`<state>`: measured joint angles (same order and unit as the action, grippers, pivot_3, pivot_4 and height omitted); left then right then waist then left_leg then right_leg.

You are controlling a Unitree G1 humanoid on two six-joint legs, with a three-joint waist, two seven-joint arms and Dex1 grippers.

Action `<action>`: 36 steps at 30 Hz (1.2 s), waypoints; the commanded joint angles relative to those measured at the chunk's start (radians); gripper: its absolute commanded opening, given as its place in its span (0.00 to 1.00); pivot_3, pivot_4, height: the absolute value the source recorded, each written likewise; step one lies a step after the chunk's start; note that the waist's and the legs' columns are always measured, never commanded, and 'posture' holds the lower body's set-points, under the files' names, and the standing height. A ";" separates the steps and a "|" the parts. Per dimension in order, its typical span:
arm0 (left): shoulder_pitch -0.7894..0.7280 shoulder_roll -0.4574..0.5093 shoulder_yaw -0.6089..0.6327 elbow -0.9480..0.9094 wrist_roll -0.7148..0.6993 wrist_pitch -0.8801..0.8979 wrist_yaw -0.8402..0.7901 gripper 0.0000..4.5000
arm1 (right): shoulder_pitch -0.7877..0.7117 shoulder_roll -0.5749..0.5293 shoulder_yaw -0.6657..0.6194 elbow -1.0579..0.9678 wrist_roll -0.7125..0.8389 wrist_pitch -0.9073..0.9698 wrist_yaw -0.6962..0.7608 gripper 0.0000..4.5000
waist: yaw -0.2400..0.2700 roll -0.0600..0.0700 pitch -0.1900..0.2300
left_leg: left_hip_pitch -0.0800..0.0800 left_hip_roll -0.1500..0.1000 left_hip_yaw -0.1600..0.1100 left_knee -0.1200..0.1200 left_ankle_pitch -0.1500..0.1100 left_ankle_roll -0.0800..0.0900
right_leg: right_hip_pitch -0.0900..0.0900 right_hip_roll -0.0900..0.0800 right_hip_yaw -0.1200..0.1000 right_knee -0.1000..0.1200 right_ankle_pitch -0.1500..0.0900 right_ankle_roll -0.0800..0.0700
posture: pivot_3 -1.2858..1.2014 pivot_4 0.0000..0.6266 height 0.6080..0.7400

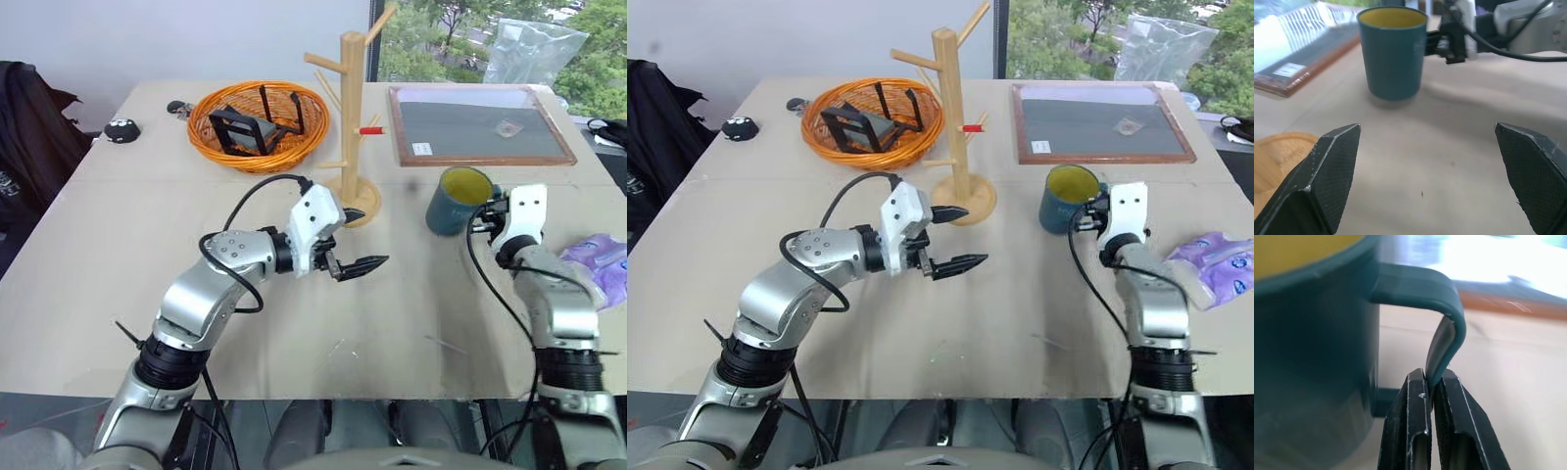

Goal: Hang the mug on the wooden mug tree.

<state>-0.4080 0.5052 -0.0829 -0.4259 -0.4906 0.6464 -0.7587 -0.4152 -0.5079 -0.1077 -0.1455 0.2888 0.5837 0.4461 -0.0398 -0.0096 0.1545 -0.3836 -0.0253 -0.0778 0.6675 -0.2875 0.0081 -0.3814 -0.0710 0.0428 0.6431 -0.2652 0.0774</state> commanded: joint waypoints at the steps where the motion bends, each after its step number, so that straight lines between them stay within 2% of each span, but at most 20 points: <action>1: 0.059 -0.048 0.136 -0.080 -0.113 -0.069 0.014 1.00 | -0.132 -0.137 0.041 -0.107 0.108 0.081 0.244 0.02 | -0.005 0.000 0.000 | 0.000 0.001 0.000 0.000 0.000 0.000 | 0.000 0.000 0.000 0.000 0.000 0.000 | 0.52 0.24 1.00; 4: 0.131 -0.116 0.217 -0.126 -0.242 -0.113 0.008 1.00 | -0.279 -0.251 0.131 -0.061 0.102 0.124 0.388 0.02 | -0.001 -0.001 0.000 | 0.000 0.002 -0.003 0.000 0.000 0.000 | 0.000 0.000 -0.001 -0.001 0.000 0.000 | 0.52 0.24 1.00; 7: 0.190 -0.131 0.246 -0.151 -0.250 -0.142 0.039 1.00 | -0.447 -0.307 0.241 0.040 0.058 0.123 0.525 0.02 | 0.003 -0.002 0.000 | 0.000 0.002 -0.004 0.000 0.000 0.000 | 0.001 -0.001 -0.002 -0.001 0.000 0.000 | 0.52 0.24 1.00; 13: 0.265 -0.128 0.251 -0.167 -0.196 -0.225 0.071 1.00 | -0.708 -0.252 0.383 0.286 -0.055 0.070 0.627 0.02 | 0.009 -0.002 0.000 | -0.001 0.001 -0.004 0.000 0.000 0.000 | 0.000 -0.002 -0.002 -0.001 0.000 0.000 | 0.52 0.24 1.00; 16: 0.312 -0.116 0.235 -0.177 -0.093 -0.309 0.089 1.00 | -0.791 -0.202 0.432 0.376 -0.101 0.049 0.663 0.02 | 0.010 -0.002 0.000 | -0.002 0.001 -0.004 0.000 0.000 -0.001 | -0.002 -0.002 -0.002 -0.002 0.000 0.000 | 0.52 0.24 1.00; 21: 0.362 -0.152 0.247 -0.211 -0.065 -0.371 0.157 1.00 | -0.856 -0.167 0.483 0.481 -0.161 -0.005 0.742 0.02 | 0.009 -0.003 0.000 | -0.014 0.001 -0.003 0.001 0.000 -0.001 | -0.015 -0.003 -0.001 0.000 0.001 0.000 | 0.52 0.24 1.00; 26: 0.387 -0.153 0.224 -0.214 -0.053 -0.396 0.168 1.00 | -0.894 -0.131 0.482 0.520 -0.186 -0.023 0.783 0.02 | 0.009 -0.002 0.000 | -0.015 0.001 -0.003 0.000 0.000 -0.001 | -0.016 -0.003 -0.001 0.000 0.001 0.000 | 0.52 0.24 1.00; 36: 0.356 -0.148 0.192 -0.176 -0.049 -0.414 0.170 1.00 | -0.938 -0.066 0.471 0.524 -0.228 -0.007 0.775 0.02 | 0.006 -0.002 0.000 | -0.015 0.000 -0.003 0.001 0.000 -0.001 | -0.016 -0.003 -0.002 0.001 0.001 0.000 | 0.52 0.24 1.00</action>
<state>-0.0400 0.3502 0.1092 -0.5871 -0.5347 0.2529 -0.5851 -1.3135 -0.5725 0.3931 0.4061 0.0673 0.5801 1.2172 -0.0343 -0.0120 0.1545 -0.3985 -0.0250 -0.0811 0.6683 -0.2871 0.0068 -0.3973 -0.0742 0.0413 0.6442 -0.2646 0.0771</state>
